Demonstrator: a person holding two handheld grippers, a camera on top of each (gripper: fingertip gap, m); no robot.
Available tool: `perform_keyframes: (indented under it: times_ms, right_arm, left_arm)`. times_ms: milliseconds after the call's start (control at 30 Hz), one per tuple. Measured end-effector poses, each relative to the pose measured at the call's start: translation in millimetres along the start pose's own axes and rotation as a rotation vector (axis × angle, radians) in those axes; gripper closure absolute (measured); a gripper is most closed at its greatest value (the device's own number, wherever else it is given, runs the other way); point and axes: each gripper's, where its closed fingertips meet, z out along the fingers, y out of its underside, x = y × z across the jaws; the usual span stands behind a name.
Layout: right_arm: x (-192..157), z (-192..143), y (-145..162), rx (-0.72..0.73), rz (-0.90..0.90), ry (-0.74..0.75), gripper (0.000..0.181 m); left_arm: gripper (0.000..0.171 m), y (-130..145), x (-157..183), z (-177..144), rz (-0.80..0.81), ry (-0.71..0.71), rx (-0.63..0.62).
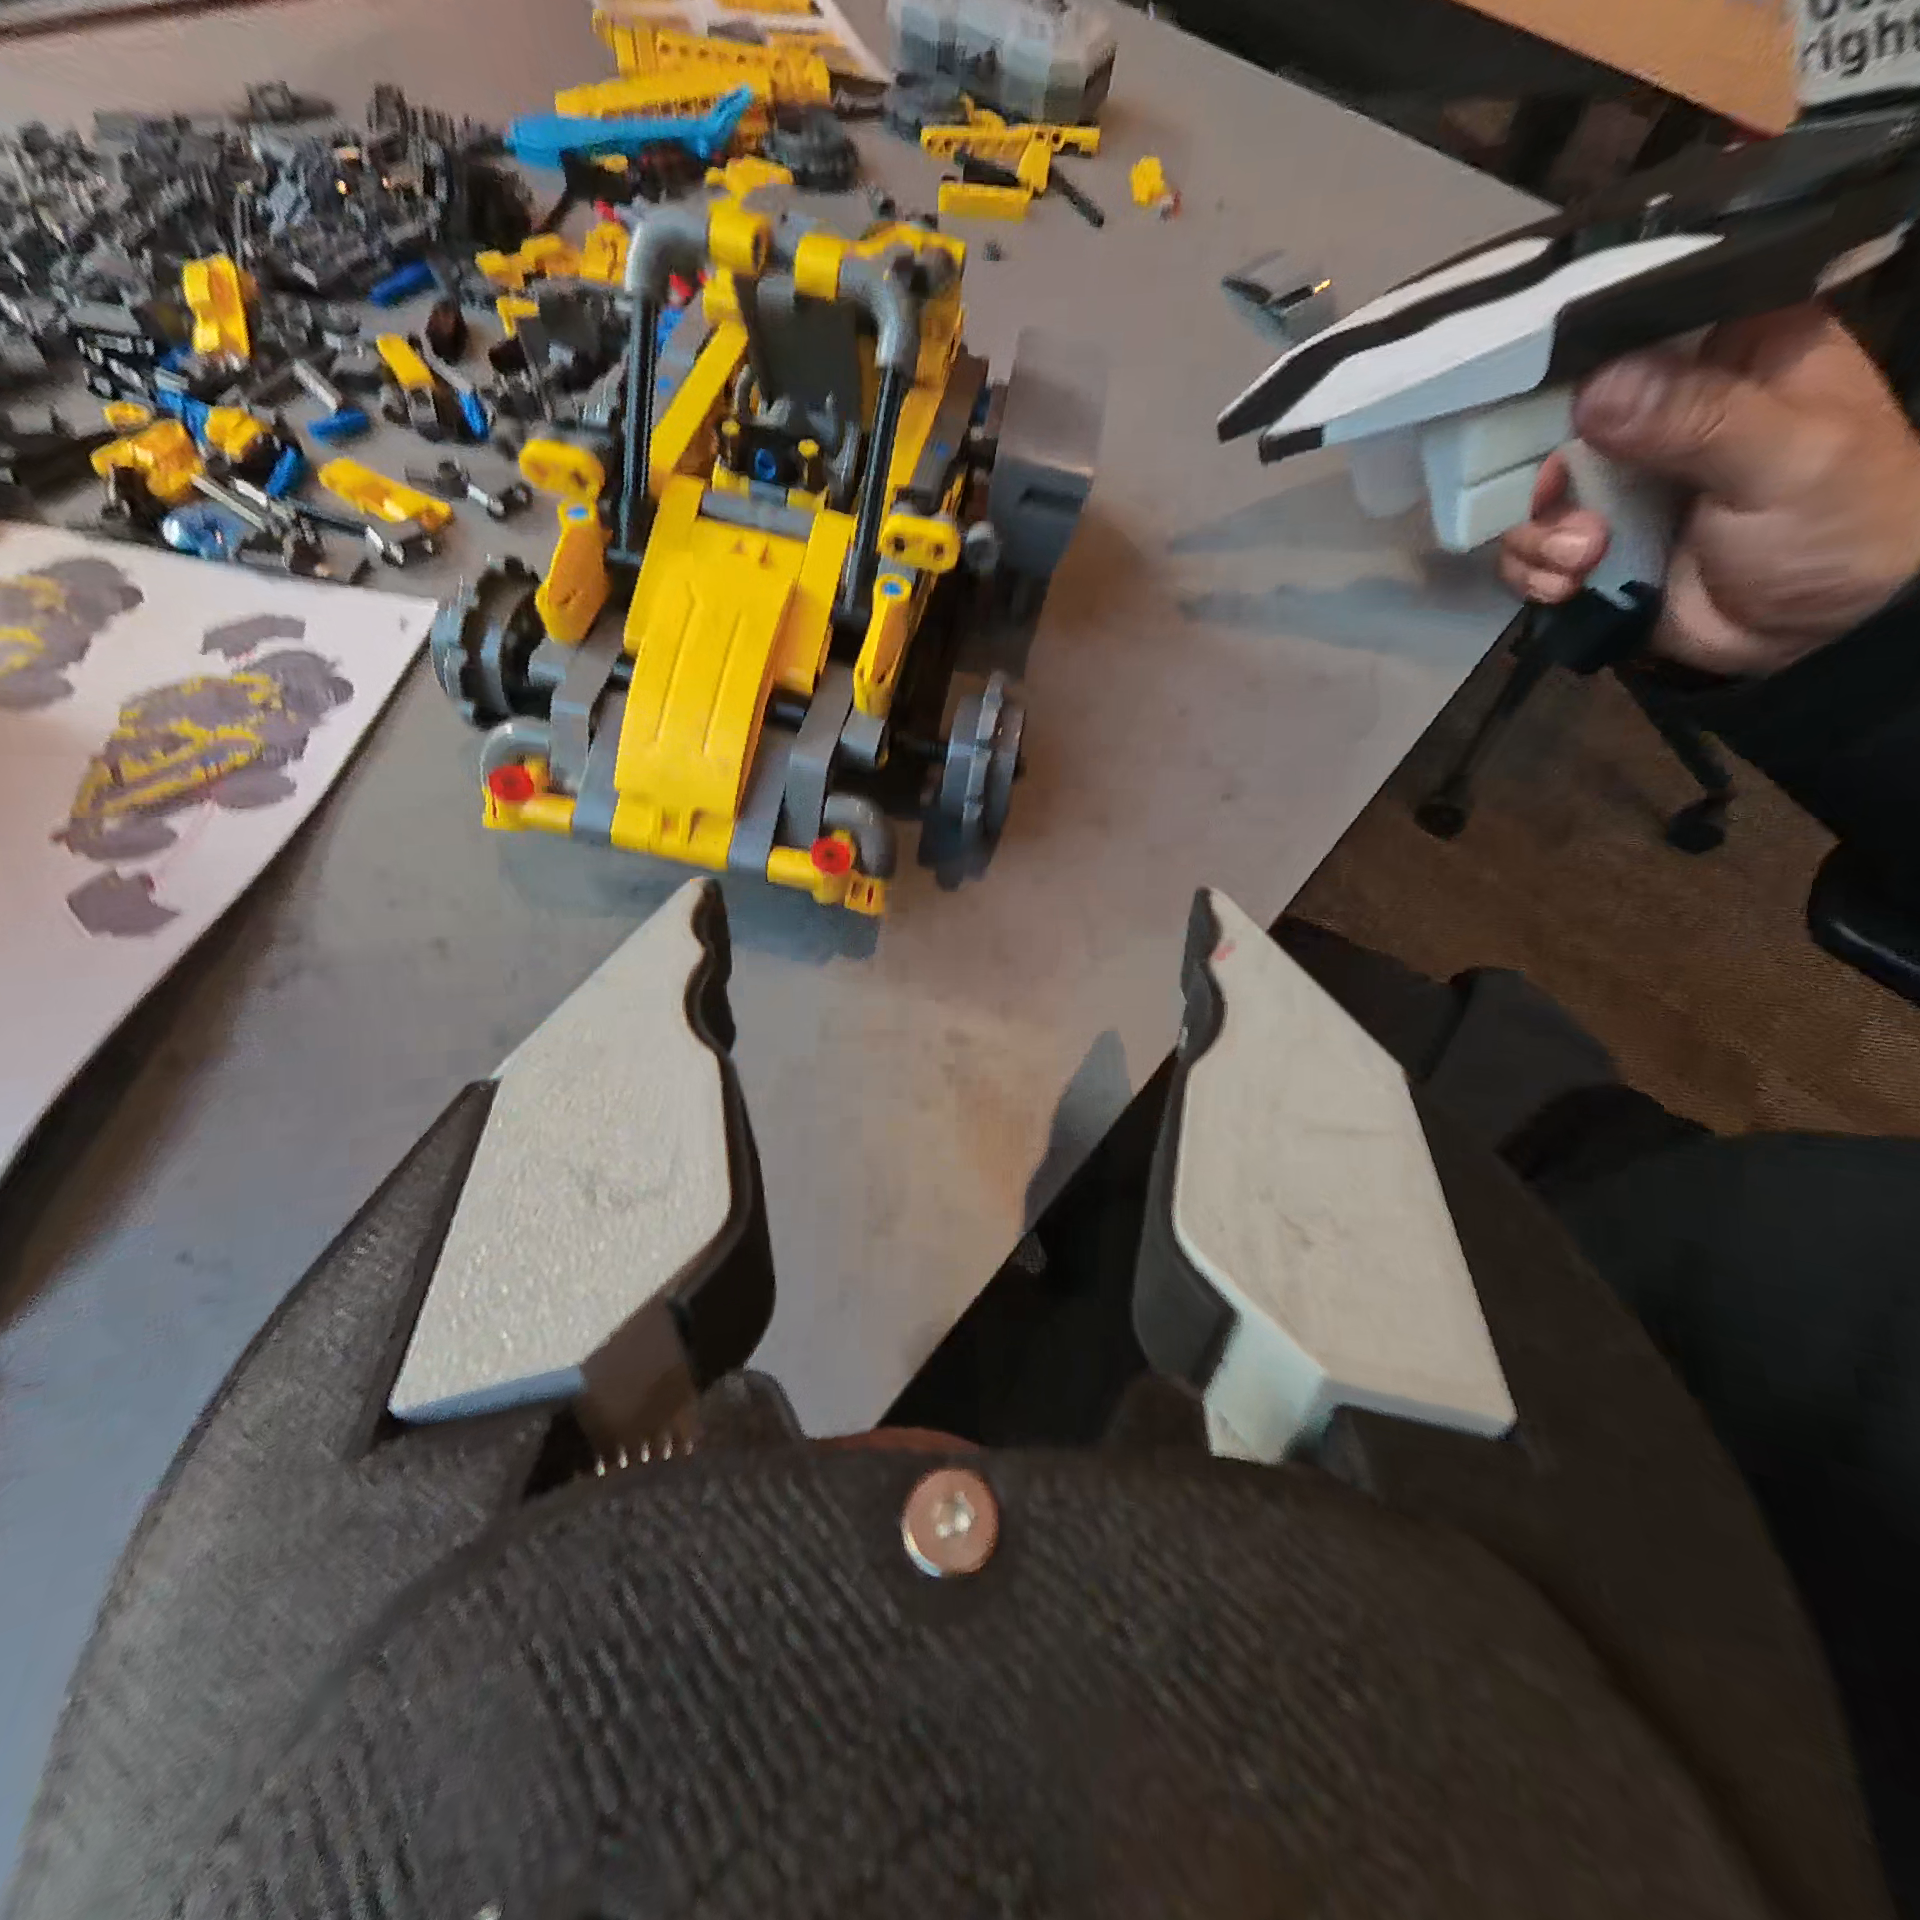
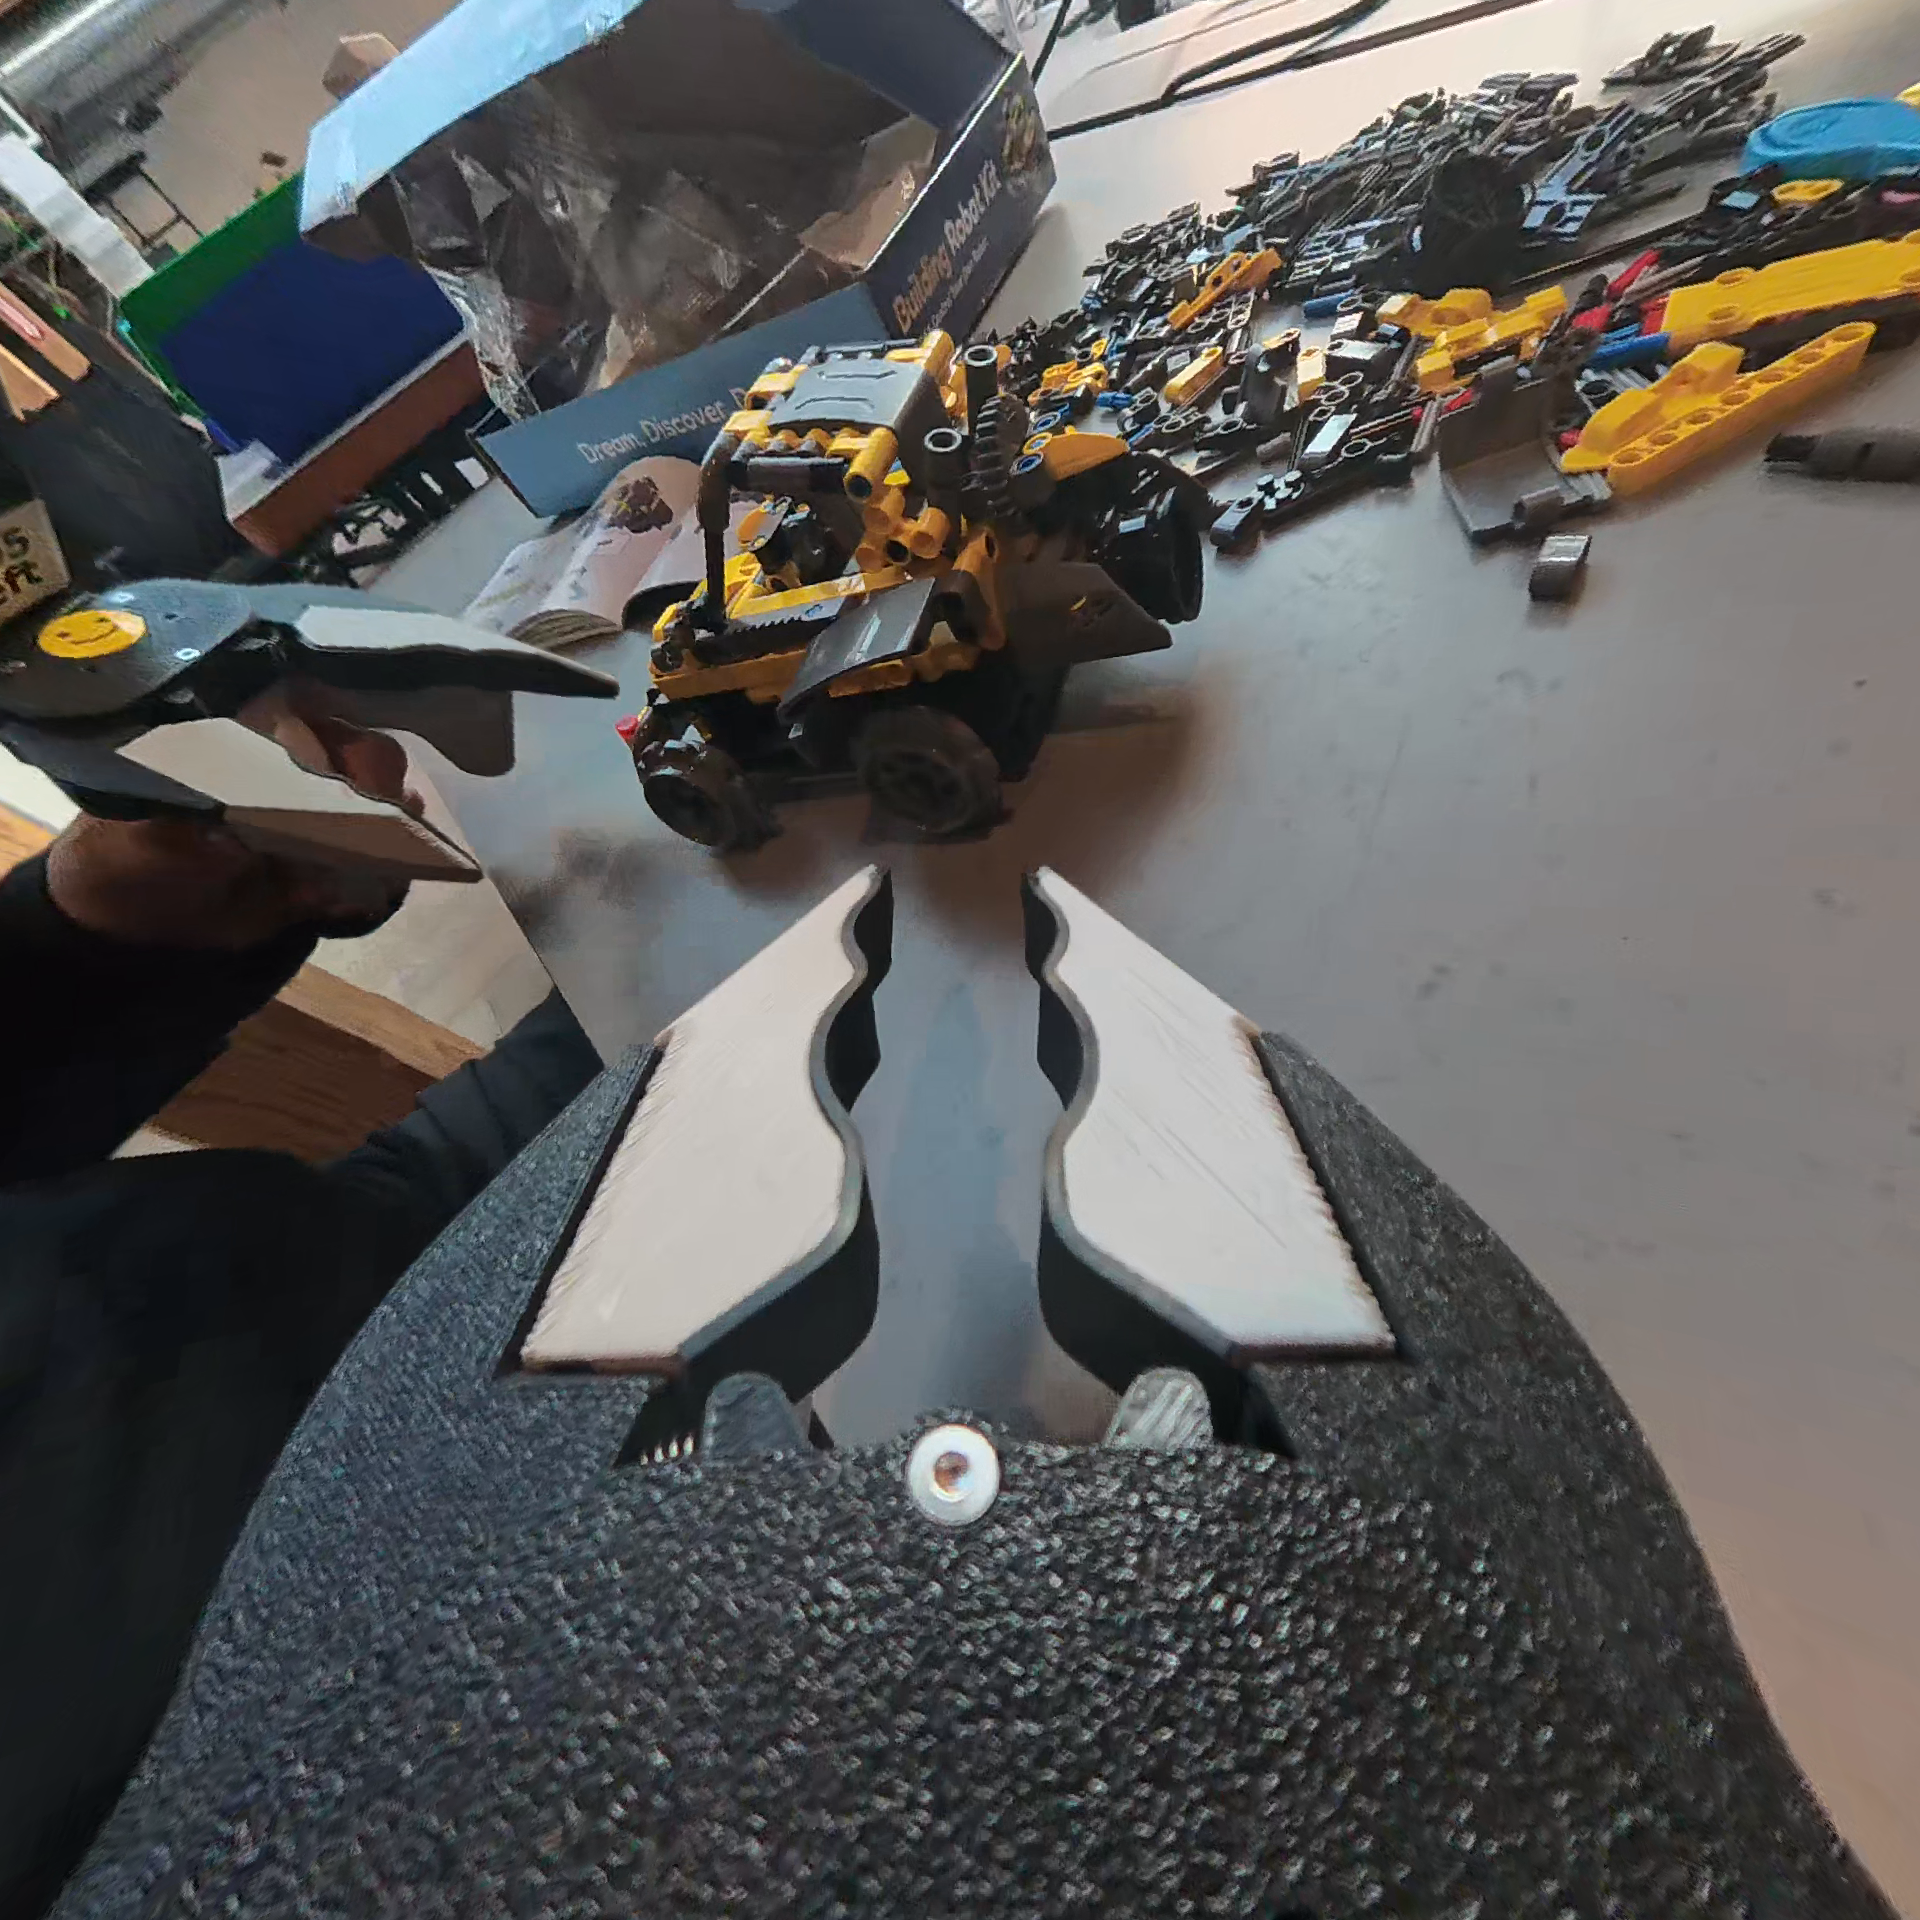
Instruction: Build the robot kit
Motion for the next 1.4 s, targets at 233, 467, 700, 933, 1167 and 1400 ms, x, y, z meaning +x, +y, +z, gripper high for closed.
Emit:
perform_keyframes:
  times_ms: [233,467,700,933,1167,1400]
  right_arm:
    - [-3.5,1.7,3.1,-0.03,0.054,-0.065,0.158]
    - [-6.0,4.7,5.7,-0.043,0.064,-0.085,0.155]
    - [-12.2,11.5,8.2,-0.089,0.1,-0.143,0.155]
    - [-17.4,14.4,11.4,-0.117,0.107,-0.176,0.154]
    - [-18.4,16.2,12.9,-0.148,0.142,-0.223,0.155]
    - [-27.7,14.6,12.3,-0.182,0.163,-0.324,0.164]
  left_arm:
    - [0.099,6.2,0.5,-10.8,0.033,0.065,0.101]
    - [0.101,18.0,-14.2,-17.2,0.08,0.035,0.071]
    - [0.1,-9.2,-91.3,-40.8,0.203,-0.131,0.004]
    - [0.094,-3.1,-138.1,-24.5,0.089,-0.074,-0.095]
    - [0.092,20.2,-137.0,-10.8,0.103,-0.079,-0.192]
    - [0.085,27.0,-135.0,-7.1,0.093,-0.066,-0.238]
